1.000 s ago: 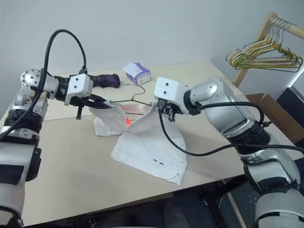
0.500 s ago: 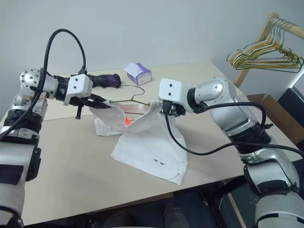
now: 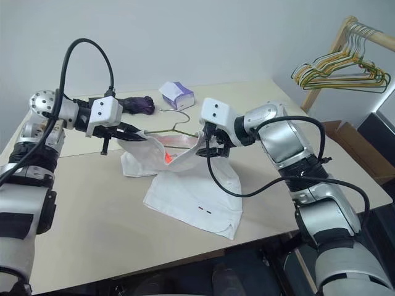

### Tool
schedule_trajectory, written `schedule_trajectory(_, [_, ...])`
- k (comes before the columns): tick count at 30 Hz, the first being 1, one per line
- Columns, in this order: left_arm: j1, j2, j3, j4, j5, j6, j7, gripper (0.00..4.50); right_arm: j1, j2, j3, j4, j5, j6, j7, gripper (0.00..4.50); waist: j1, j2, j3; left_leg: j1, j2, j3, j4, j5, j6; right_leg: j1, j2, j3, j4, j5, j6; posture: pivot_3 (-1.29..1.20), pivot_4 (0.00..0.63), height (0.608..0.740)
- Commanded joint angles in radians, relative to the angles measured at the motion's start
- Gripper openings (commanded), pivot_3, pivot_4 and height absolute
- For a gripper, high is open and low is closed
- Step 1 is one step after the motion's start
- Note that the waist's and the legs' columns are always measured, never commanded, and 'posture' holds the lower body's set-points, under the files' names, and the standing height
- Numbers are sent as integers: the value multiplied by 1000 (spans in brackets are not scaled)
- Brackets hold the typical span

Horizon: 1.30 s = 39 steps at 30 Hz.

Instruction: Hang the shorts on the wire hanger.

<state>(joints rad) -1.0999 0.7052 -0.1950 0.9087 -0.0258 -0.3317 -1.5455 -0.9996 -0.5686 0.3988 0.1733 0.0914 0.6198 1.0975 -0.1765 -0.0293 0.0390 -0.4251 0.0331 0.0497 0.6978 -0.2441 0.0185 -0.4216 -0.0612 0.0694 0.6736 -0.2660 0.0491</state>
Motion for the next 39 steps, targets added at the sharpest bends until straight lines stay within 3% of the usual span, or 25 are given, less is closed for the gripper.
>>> schedule_trajectory(1, [-29,4,26,-10,-4,-19,7,0,-28,-4,-30,17,-17,6,-12,2954,0,0,0,0,0,0,0,0,0,0,0,0,0,0,0,-126,0,740])
schedule_trajectory(8, [-28,-1,27,3,1,-24,11,0,-6,-5,-71,20,13,21,-4,416,-3,0,0,1,0,0,0,0,0,0,0,0,0,0,0,-128,0,740])
schedule_trajectory(10, [-28,-3,31,10,-3,-21,1,0,0,-5,-74,15,14,16,-2,15,-4,0,0,0,0,0,0,0,0,0,0,0,0,0,0,-130,0,740])
schedule_trajectory(11, [-28,-6,37,12,-8,-21,-3,0,2,-2,-76,13,16,20,-4,15,-4,0,0,0,0,0,0,0,0,0,0,0,0,0,0,-130,0,740])
schedule_trajectory(16, [-43,-33,85,12,-65,-8,-32,1491,15,15,-94,-3,29,49,-31,0,-4,0,0,0,0,0,0,0,0,0,0,0,0,0,0,-134,0,740])
schedule_trajectory(23, [-49,-22,175,6,-158,18,-59,3874,101,-14,-183,-103,70,177,-105,0,-3,0,0,0,0,-1,0,0,0,0,0,0,3,0,0,-137,0,740])
schedule_trajectory(25, [-48,-20,198,29,-150,7,1,4476,152,-29,-222,-171,85,224,-138,0,-1,0,0,0,0,-1,0,0,0,0,0,0,5,0,0,-144,0,740])
schedule_trajectory(31, [-20,-36,265,10,-178,53,118,4476,287,-82,-378,-415,133,444,-274,0,-4,0,0,0,0,-1,0,0,0,0,-1,0,4,0,0,-199,0,740])
schedule_trajectory(35, [88,-73,298,-139,-249,158,142,4476,382,-94,-598,-620,160,694,-386,0,-7,0,0,0,1,-2,0,0,0,0,-1,0,5,0,0,-243,0,740])
schedule_trajectory(39, [188,-124,311,-306,-297,226,208,4476,470,-126,-736,-712,153,848,-456,0,-10,0,0,0,1,-2,0,0,0,1,-1,0,4,0,0,-266,0,740])
